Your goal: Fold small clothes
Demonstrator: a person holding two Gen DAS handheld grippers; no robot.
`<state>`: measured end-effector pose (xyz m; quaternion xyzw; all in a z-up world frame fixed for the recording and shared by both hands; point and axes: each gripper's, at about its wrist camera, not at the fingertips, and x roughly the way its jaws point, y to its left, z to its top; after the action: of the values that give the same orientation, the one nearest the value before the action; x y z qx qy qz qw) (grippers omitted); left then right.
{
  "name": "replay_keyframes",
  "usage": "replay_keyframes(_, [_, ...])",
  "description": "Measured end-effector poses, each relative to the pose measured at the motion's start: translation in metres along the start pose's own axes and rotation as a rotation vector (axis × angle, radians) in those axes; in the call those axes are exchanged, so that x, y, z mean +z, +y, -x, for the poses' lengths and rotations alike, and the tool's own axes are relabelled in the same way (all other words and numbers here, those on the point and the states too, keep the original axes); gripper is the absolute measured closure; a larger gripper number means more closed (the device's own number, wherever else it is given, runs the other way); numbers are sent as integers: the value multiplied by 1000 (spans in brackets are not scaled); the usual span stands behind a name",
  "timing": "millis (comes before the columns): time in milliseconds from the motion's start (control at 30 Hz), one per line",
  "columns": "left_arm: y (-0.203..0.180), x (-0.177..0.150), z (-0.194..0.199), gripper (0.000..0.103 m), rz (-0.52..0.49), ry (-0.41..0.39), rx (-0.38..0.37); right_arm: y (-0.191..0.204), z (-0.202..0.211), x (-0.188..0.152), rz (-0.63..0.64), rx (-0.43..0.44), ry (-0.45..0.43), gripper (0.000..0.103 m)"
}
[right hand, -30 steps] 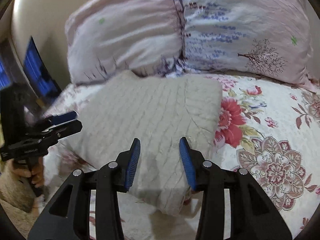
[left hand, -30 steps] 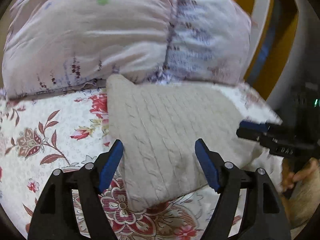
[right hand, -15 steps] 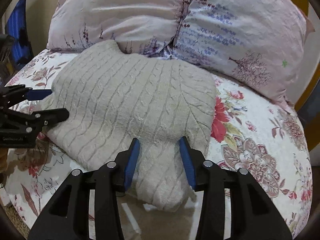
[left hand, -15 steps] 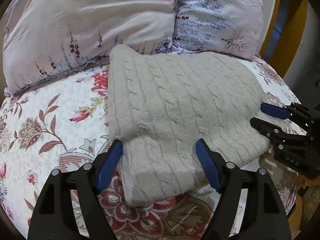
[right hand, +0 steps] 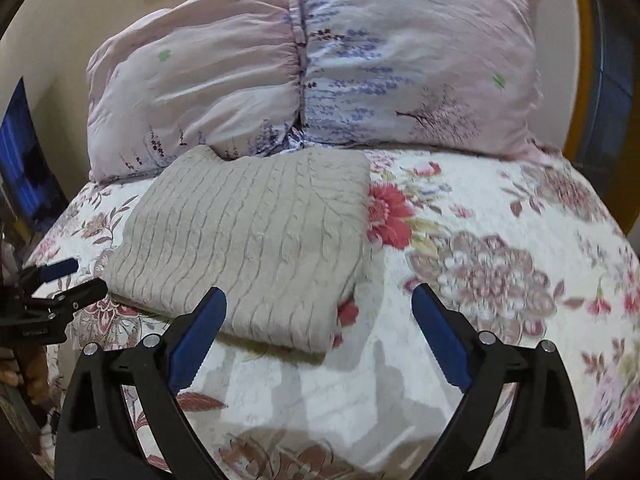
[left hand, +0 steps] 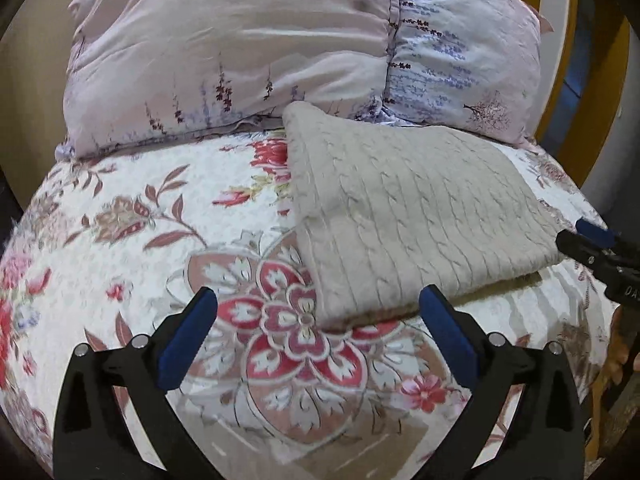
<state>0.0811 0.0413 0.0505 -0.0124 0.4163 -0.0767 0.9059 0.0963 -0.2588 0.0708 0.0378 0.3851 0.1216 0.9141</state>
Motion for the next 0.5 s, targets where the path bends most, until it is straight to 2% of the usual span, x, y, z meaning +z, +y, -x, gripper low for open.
replay_keyframes(133, [-1,-7,-1,2,29,14,-14,7,-5,-12,-7,-11,42,7])
replay_keyframes(300, [-10,-16,-7,2,19,65,19,15,-13,-25,-9,-33,95,6])
replay_keyframes(400, [-15,-19,-11,2,10,91,44,19,-18,-32,-23,-71,130,2])
replay_keyframes(500, [-19,-23,-14,2,1,107,80,22,-21,-35,-21,-61,147,2])
